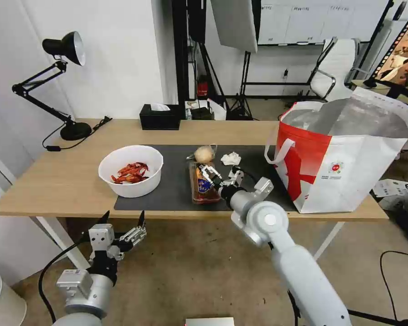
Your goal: Pick up the trash from the table and place it into the takeout bag.
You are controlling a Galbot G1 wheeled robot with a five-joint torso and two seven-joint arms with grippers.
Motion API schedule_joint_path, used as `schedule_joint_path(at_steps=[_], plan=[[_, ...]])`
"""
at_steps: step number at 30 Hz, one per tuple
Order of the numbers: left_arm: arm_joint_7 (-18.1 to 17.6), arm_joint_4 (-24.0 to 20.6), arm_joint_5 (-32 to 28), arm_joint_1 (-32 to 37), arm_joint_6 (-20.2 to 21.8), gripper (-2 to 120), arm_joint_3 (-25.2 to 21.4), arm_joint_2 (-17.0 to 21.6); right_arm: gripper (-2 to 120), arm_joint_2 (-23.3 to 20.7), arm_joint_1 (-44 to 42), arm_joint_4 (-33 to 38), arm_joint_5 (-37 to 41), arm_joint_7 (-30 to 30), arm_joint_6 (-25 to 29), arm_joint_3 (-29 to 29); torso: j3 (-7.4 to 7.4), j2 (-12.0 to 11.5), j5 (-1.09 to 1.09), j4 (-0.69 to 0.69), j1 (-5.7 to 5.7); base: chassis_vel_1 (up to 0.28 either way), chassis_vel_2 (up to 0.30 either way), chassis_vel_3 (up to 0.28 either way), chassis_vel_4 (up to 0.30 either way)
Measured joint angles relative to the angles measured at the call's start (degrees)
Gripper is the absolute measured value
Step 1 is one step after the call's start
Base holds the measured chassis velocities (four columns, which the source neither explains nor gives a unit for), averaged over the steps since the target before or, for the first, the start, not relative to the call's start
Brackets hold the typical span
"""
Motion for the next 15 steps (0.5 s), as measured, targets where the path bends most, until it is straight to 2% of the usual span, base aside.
schedule_joint_path(at_steps=[1,2,4,5,6,7,8,9,11,15], plan=[[-0.02,0.00,-0.08,-0.04,0.00,100,0.00,0.09,100,-1.37,1.64,-1.58,-7.47,-4.75,-0.14,-1.22,0.00,0.00,-0.01,0.00,0.00,0.000,0.000,0.000,0.000],[-0.02,0.00,-0.08,-0.04,0.00,100,0.00,0.09,100,-1.37,1.64,-1.58,-7.47,-4.75,-0.14,-1.22,0.00,0.00,-0.01,0.00,0.00,0.000,0.000,0.000,0.000],[-0.02,0.00,-0.36,-0.08,0.00,100,0.06,0.39,98,-4.39,5.68,-5.99,-22.63,-15.01,0.04,-5.26,0.01,0.00,0.00,0.00,0.00,0.000,0.000,0.000,0.000],[-0.02,0.00,-0.36,-0.08,0.00,100,0.06,0.39,98,-4.39,5.68,-5.99,-22.63,-15.01,0.04,-5.26,0.01,0.00,0.00,0.00,0.00,0.000,0.000,0.000,0.000],[-0.01,0.00,-0.81,-0.15,0.00,100,0.14,0.64,91,-6.30,9.45,-9.47,-30.79,-20.54,0.25,-8.52,0.01,0.00,-0.02,0.00,0.00,0.000,0.000,0.000,0.000],[0.12,0.00,-1.33,-0.33,-0.01,100,0.25,0.84,86,-7.29,12.44,-12.01,-34.31,-23.31,0.57,-11.01,0.00,0.00,-0.01,0.02,0.00,0.000,0.000,0.000,0.000],[0.22,0.00,-1.84,-0.48,0.00,100,0.30,1.04,82,-7.92,14.75,-14.17,-36.65,-25.94,0.71,-12.75,0.01,0.00,-0.01,0.02,0.00,0.000,0.000,0.000,0.000],[0.22,0.00,-1.84,-0.48,0.00,100,0.30,1.04,82,-7.92,14.75,-14.17,-36.65,-25.94,0.71,-12.75,0.01,0.00,-0.01,0.02,0.00,0.000,0.000,0.000,0.000],[0.58,0.22,-3.30,-0.85,0.00,100,0.37,1.58,71,-8.74,19.79,-19.84,-41.77,-34.46,0.82,-15.84,0.01,0.00,-0.01,0.01,0.00,0.000,0.000,0.000,0.000],[0.70,0.37,-4.47,-1.04,0.01,100,0.37,1.90,66,-8.73,22.59,-23.65,-44.08,-38.70,0.95,-17.56,0.01,0.00,-0.02,0.01,0.00,0.000,0.000,0.000,0.000]])
